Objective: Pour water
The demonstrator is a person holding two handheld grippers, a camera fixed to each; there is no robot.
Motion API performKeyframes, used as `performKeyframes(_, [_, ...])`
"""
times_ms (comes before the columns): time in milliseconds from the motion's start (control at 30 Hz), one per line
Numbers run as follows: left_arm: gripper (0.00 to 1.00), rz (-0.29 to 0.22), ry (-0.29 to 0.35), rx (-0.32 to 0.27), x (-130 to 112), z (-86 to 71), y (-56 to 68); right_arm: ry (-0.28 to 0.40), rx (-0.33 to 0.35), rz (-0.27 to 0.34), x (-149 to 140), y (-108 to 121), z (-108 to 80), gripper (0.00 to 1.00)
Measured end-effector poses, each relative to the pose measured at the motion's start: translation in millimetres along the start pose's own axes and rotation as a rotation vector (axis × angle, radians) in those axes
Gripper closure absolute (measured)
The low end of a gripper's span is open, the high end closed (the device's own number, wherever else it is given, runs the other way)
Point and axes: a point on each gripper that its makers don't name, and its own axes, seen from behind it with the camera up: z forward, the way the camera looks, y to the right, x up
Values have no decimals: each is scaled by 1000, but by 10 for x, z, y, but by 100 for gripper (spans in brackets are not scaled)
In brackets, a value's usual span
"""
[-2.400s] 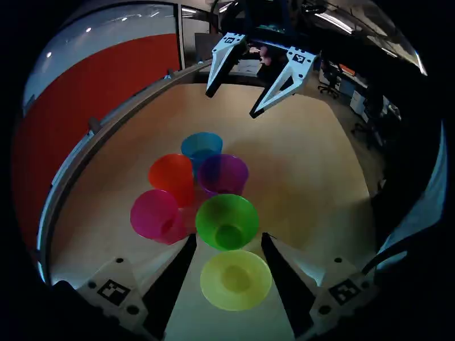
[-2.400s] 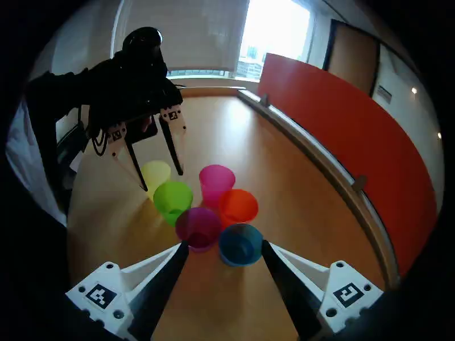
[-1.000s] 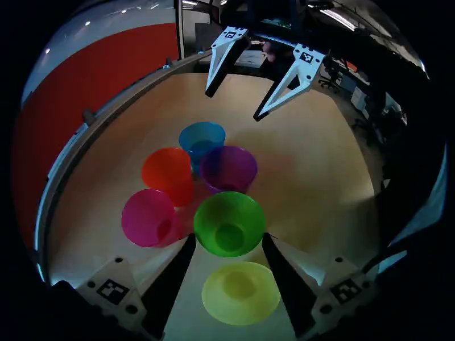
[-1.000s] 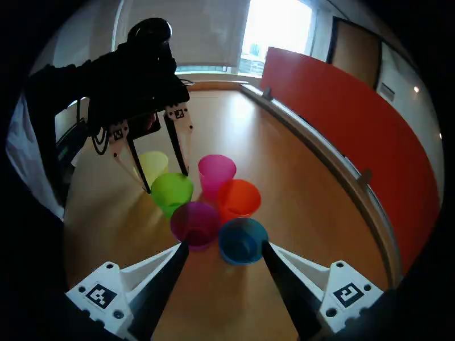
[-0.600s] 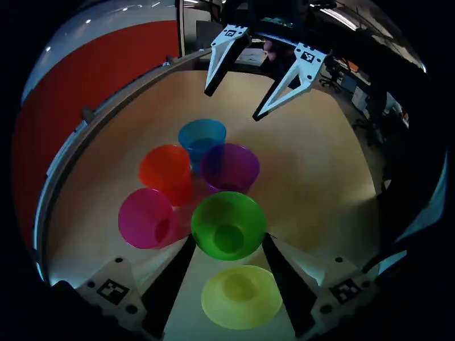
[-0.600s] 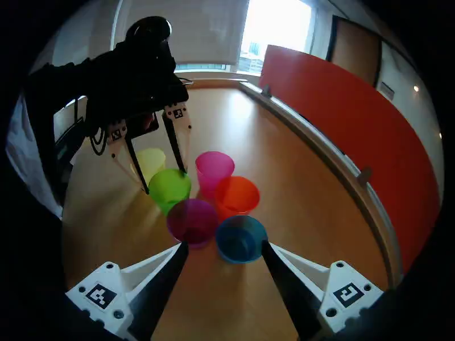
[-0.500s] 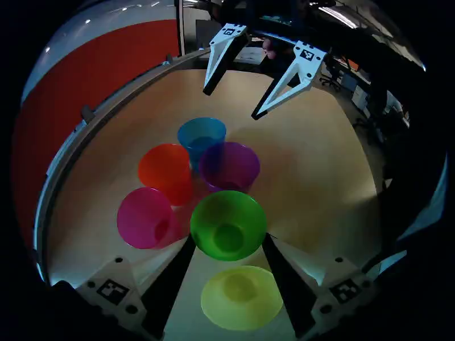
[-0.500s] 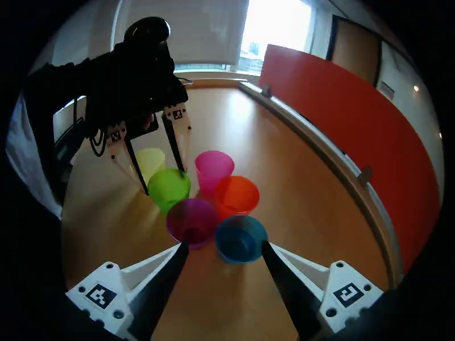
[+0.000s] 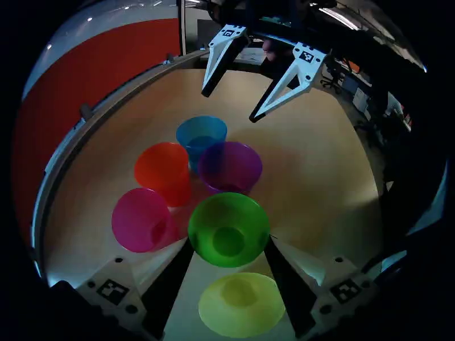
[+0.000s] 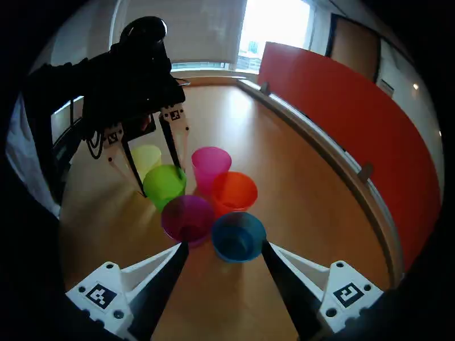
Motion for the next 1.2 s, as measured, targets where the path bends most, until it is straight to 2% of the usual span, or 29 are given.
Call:
performKeyframes(600, [14, -5, 10, 19, -21, 93, -59, -9, -3, 5, -55, 73, 94, 0])
performKeyframes(733, [17, -9, 9, 16, -41, 112, -53, -13, -4, 4, -72, 84, 119, 0])
performKeyframes(1200, [18, -14, 19, 2, -39, 101, -1, -23, -8, 5, -109, 137, 185, 1])
